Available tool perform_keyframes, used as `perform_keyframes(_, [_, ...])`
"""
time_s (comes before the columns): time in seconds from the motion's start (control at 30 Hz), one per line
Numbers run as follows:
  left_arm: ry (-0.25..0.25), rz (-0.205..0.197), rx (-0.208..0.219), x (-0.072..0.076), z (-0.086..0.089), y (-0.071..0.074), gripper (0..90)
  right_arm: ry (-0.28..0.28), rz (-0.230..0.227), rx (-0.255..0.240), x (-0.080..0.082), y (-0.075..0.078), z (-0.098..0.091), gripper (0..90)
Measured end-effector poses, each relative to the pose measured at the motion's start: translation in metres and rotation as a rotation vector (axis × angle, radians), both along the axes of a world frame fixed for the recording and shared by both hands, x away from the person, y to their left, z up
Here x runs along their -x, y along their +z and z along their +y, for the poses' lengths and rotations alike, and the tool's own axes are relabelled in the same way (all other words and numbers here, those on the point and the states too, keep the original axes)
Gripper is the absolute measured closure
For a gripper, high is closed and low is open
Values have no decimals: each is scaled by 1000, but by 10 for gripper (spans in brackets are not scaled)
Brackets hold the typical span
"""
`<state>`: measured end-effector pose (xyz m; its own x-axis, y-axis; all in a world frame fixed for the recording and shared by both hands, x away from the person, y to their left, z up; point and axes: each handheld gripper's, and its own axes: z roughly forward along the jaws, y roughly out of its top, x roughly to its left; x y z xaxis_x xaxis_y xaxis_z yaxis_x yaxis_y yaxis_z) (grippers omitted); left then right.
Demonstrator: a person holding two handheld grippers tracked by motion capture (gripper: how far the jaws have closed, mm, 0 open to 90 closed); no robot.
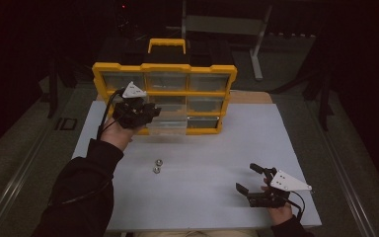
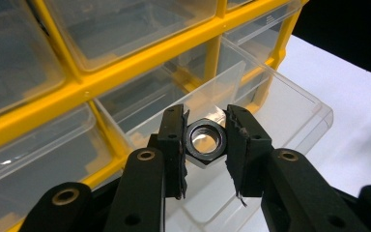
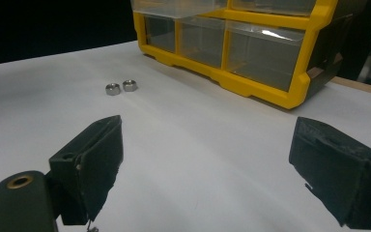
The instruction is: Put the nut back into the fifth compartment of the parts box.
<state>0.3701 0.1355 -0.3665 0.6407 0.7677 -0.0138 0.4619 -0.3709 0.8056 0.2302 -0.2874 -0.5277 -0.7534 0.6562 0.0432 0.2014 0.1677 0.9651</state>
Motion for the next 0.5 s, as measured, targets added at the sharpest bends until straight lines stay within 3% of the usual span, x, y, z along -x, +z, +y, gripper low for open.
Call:
perform_keyframes(0.2, [2,21,-12,-3,-6,-2,687,0,2,0,0,0,0,121])
perform_keyframes(0.23, [2,50,-12,-6,-8,-2,687,1,3,0,0,0,0,121])
perform_keyframes(0.33, [15,80,-25,-10,-11,-2,687,1,4,1,0,0,0,121])
perform_keyframes(0.5, [25,107,-45,-13,-14,-2,687,4,6,2,0,0,0,121])
